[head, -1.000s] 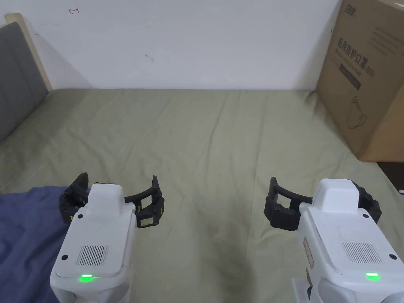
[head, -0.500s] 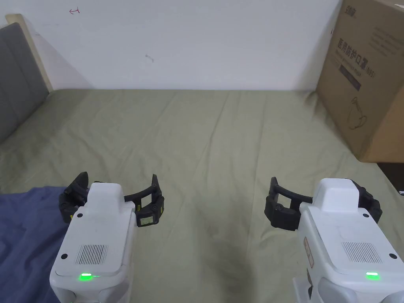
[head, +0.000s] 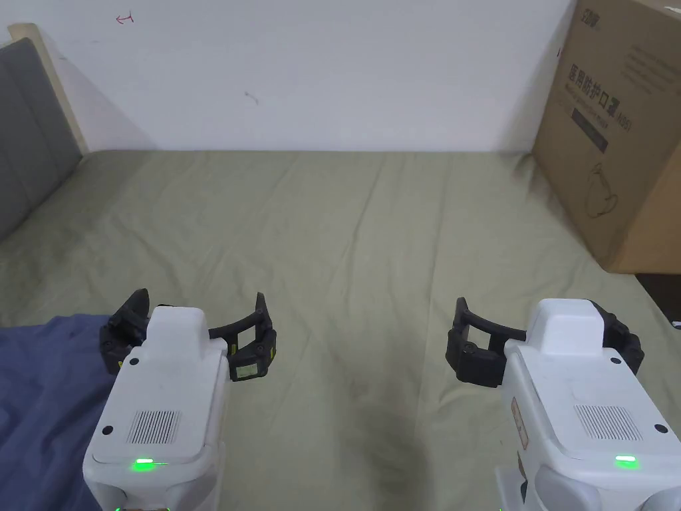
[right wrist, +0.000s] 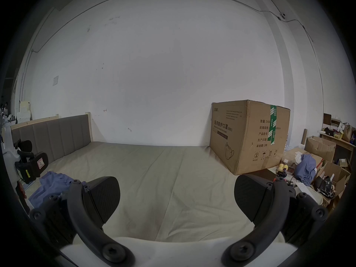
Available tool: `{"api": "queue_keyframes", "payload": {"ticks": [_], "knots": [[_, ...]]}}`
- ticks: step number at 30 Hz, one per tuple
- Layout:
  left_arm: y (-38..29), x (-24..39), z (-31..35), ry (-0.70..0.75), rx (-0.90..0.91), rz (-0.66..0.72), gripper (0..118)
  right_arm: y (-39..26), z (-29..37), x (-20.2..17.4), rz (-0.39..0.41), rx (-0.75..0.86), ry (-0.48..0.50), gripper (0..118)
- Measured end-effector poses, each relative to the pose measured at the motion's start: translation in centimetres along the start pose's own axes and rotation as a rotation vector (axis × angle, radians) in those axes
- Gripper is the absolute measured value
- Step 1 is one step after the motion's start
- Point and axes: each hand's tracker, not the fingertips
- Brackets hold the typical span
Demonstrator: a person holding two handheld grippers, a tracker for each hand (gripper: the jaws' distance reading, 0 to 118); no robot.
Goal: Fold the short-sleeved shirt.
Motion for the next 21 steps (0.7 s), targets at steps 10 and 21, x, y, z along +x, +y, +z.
{"api": "queue_keyframes", "payload": {"ticks": [10,21], "knots": [[0.4,0.2,0.0,-0.020,-0.011,0.077,0,0.4,-0.1,-0.3,0.014,-0.011,-0.009,0],[0.6,-1.5,0.5,0.014,-0.024,0.085,0,1.0,-0.6,-0.7,0.006,-0.011,0.042,0]]}}
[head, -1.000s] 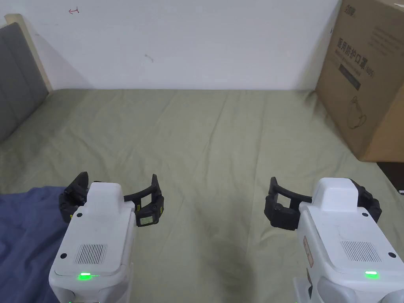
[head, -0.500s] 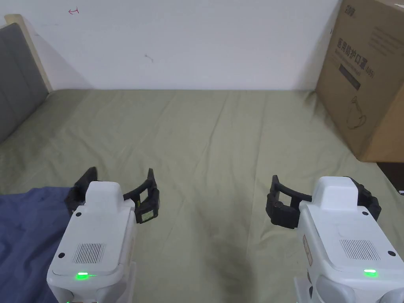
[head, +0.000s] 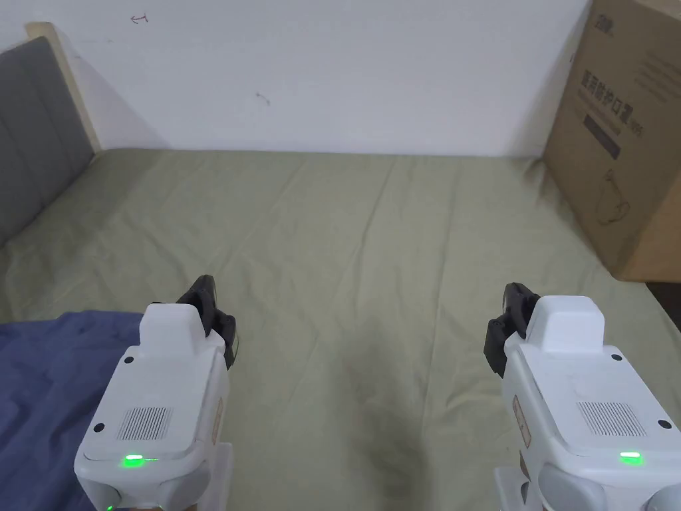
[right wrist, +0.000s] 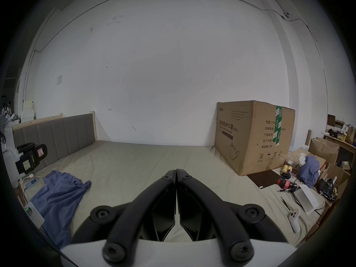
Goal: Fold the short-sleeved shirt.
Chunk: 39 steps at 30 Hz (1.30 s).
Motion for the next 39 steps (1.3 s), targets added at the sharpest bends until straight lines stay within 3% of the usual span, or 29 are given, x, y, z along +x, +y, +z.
{"api": "queue_keyframes", "payload": {"ticks": [6,16,23,33,39], "knots": [[0.2,-5.0,1.9,0.133,-0.002,-0.006,0,1.2,-1.0,-5.0,0.020,0.017,0.134,0],[0.4,-16.4,8.3,0.424,-0.034,-0.060,0,2.0,-1.7,-17.7,0.038,0.030,0.434,0],[0.1,-21.9,12.6,0.554,-0.064,-0.062,0,1.7,-0.7,-24.0,0.054,0.026,0.568,0],[-0.8,-24.8,12.8,0.580,-0.108,-0.016,0,2.1,-0.3,-25.6,0.076,0.029,0.591,0],[-1.8,-25.7,8.0,0.442,-0.279,0.058,0,2.0,-1.7,-24.2,0.085,0.024,0.546,0]]}}
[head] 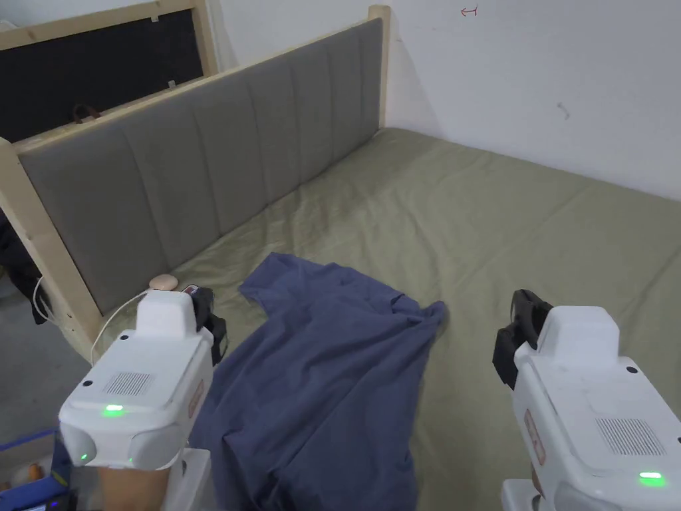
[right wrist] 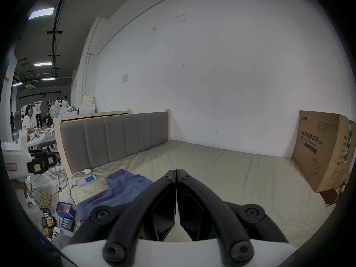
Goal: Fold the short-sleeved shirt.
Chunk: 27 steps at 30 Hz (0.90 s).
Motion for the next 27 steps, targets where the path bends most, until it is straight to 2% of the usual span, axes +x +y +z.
{"api": "queue_keyframes", "payload": {"ticks": [8,9,10,12,13,14,15,16,21,22,25,27], "knots": [[-1.2,3.9,-10.9,-0.189,-0.375,0.005,0,-1.1,-0.8,3.5,0.004,-0.036,-0.086,0],[-1.7,4.4,-12.2,-0.201,-0.403,0.006,9,-1.3,-0.9,4.0,0.004,-0.041,-0.098,0],[-2.3,5.1,-13.5,-0.207,-0.439,0.005,29,-1.5,-1.0,4.5,0.005,-0.048,-0.110,0],[-3.1,6.2,-15.5,-0.211,-0.522,-0.022,45,-2.0,-1.2,5.5,0.007,-0.060,-0.134,0],[-3.6,6.9,-16.3,-0.219,-0.567,-0.030,65,-2.2,-1.3,6.0,0.005,-0.066,-0.144,0],[-4.1,7.4,-17.0,-0.224,-0.605,-0.043,91,-2.4,-1.4,6.3,0.004,-0.073,-0.153,0],[-4.9,7.9,-17.7,-0.231,-0.625,-0.051,109,-2.6,-1.5,6.7,0.006,-0.081,-0.164,0],[-5.5,8.4,-18.3,-0.231,-0.642,-0.073,116,-2.9,-1.6,7.1,0.006,-0.088,-0.174,0],[-9.0,9.4,-21.5,-0.222,-0.758,-0.101,112,-3.8,-1.6,8.4,-0.006,-0.120,-0.210,0],[-9.6,9.6,-21.8,-0.221,-0.757,-0.099,102,-3.9,-1.5,8.5,-0.005,-0.126,-0.216,0],[-10.9,10.4,-21.9,-0.242,-0.791,-0.112,61,-4.4,-1.3,9.0,-0.006,-0.144,-0.229,0],[-11.0,10.7,-21.4,-0.244,-0.789,-0.092,42,-4.8,-1.1,9.5,-0.007,-0.153,-0.236,0]]}}
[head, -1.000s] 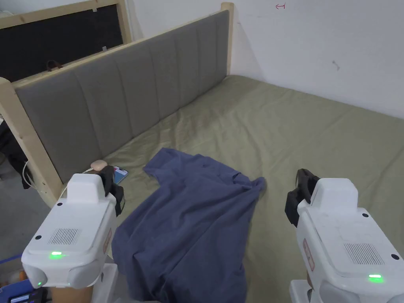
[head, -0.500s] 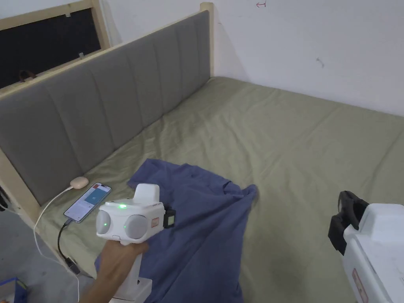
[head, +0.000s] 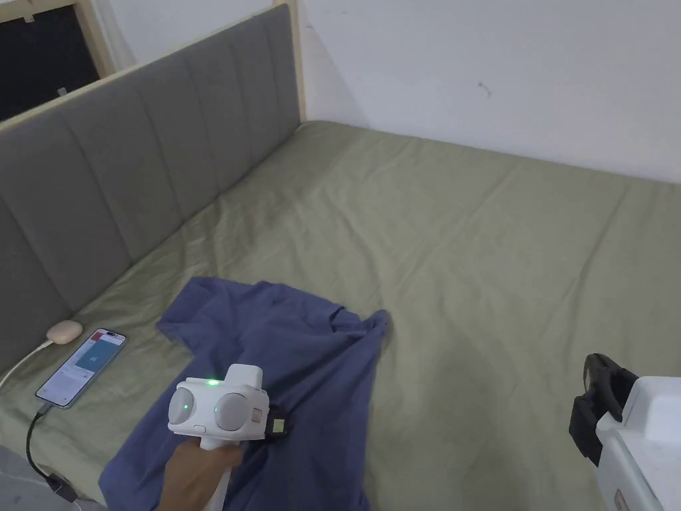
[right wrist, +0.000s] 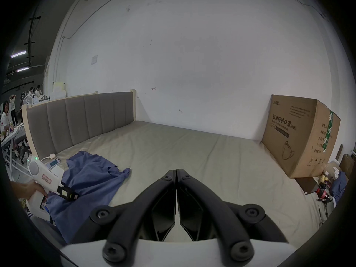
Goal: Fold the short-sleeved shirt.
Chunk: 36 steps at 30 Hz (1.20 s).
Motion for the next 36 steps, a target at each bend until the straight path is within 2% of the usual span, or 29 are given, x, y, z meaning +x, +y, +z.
{"api": "queue_keyframes", "payload": {"ticks": [1,2,4,6,10,13,23,36], "knots": [[0.0,0.3,0.5,0.000,0.024,0.009,17,-0.1,0.0,0.2,-0.001,-0.005,-0.003,0],[0.0,1.0,1.6,-0.010,0.036,0.007,6,-0.1,0.1,0.4,-0.003,-0.006,-0.005,0],[-0.2,1.5,1.9,-0.004,0.041,-0.009,3,0.0,0.4,0.7,-0.008,-0.006,-0.009,0],[-0.1,1.2,2.5,-0.011,0.073,-0.023,2,0.2,0.8,1.1,-0.010,-0.001,-0.011,0],[0.6,0.0,7.1,-0.135,0.222,0.100,2,0.9,2.1,1.8,-0.022,0.023,-0.025,0],[1.5,0.6,11.1,-0.203,0.291,0.122,2,1.0,3.0,2.9,-0.036,0.038,-0.035,0],[6.5,9.8,22.8,-0.335,0.491,-0.111,2,1.0,7.5,7.4,-0.086,0.096,-0.097,0],[8.3,27.5,30.3,-0.617,0.586,-0.353,2,1.0,14.1,15.7,-0.097,0.165,-0.283,0]]}}
